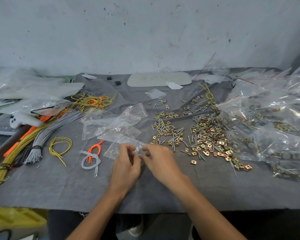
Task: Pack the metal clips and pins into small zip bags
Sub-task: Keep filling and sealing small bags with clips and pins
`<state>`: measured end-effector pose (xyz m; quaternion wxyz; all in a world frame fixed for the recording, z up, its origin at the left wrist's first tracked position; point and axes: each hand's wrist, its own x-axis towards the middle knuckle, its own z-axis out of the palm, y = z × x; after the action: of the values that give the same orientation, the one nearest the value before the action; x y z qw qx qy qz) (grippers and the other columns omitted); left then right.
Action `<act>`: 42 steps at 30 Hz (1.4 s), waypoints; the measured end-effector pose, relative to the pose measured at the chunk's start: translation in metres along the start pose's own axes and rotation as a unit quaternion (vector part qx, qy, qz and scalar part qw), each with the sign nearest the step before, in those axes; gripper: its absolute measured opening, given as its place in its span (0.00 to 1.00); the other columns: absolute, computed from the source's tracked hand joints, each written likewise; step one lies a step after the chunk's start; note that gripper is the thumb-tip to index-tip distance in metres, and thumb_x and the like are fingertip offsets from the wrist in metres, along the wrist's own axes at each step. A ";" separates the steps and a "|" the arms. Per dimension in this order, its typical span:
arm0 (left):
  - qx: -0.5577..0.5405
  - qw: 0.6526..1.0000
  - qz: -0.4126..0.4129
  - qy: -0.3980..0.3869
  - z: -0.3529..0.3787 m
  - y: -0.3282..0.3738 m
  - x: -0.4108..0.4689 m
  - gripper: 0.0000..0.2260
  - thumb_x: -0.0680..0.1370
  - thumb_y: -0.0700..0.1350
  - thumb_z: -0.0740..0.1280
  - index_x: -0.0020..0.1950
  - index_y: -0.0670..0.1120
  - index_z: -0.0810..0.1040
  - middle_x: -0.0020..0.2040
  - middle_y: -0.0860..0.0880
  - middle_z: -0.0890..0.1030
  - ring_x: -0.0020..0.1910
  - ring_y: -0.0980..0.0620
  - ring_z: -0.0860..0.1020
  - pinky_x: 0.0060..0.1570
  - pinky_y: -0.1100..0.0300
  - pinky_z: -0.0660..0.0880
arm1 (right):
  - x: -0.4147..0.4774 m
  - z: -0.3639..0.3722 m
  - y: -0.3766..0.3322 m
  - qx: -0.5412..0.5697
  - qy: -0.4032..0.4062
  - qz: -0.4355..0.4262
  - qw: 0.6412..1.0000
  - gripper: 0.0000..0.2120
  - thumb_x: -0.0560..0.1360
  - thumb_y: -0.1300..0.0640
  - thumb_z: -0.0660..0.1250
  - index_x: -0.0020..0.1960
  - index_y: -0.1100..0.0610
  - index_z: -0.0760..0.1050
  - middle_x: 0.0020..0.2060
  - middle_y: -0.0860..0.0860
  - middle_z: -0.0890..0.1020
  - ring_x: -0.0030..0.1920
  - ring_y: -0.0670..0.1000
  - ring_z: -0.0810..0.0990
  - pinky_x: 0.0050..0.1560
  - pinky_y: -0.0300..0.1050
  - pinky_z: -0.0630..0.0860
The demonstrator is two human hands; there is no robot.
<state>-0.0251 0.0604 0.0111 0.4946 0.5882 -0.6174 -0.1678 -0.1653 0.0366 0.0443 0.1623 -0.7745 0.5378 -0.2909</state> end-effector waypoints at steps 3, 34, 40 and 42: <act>-0.003 1.000 0.000 0.003 0.000 0.000 0.001 0.08 0.75 0.46 0.63 0.52 0.56 0.67 0.42 0.60 0.78 0.39 0.55 0.78 0.43 0.47 0.76 | -0.004 0.002 0.002 -0.026 -0.032 -0.031 0.999 0.08 0.79 0.54 0.65 0.57 0.52 0.78 0.53 0.51 0.82 0.56 0.56 0.79 0.54 0.49 0.73; 0.030 0.991 -0.125 0.030 -0.006 0.001 0.010 0.07 0.75 0.47 0.61 0.47 0.50 0.78 0.40 0.53 0.82 0.43 0.49 0.79 0.49 0.48 0.77 | -0.012 0.020 0.002 0.086 -0.022 0.010 0.996 0.11 0.74 0.66 0.62 0.50 0.52 0.75 0.46 0.47 0.83 0.52 0.55 0.74 0.52 0.48 0.72; 0.028 0.993 -0.105 0.038 -0.007 0.007 0.009 0.08 0.71 0.50 0.60 0.44 0.50 0.78 0.40 0.54 0.81 0.42 0.54 0.78 0.48 0.50 0.76 | -0.005 0.025 -0.006 0.163 -0.061 0.004 0.985 0.12 0.73 0.66 0.63 0.53 0.53 0.75 0.49 0.50 0.83 0.54 0.55 0.79 0.56 0.53 0.76; 0.027 0.994 -0.102 0.040 -0.007 0.009 0.009 0.08 0.71 0.52 0.63 0.45 0.51 0.78 0.40 0.54 0.81 0.41 0.57 0.78 0.47 0.51 0.76 | -0.007 0.024 -0.004 0.159 -0.064 0.004 0.985 0.12 0.74 0.66 0.62 0.54 0.53 0.73 0.50 0.53 0.82 0.55 0.57 0.78 0.55 0.54 0.75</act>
<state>-0.0230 0.0569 0.0246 0.4835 0.6672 -0.5384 -0.1768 -0.1494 0.0425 0.0259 0.3183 -0.7538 0.4763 -0.3219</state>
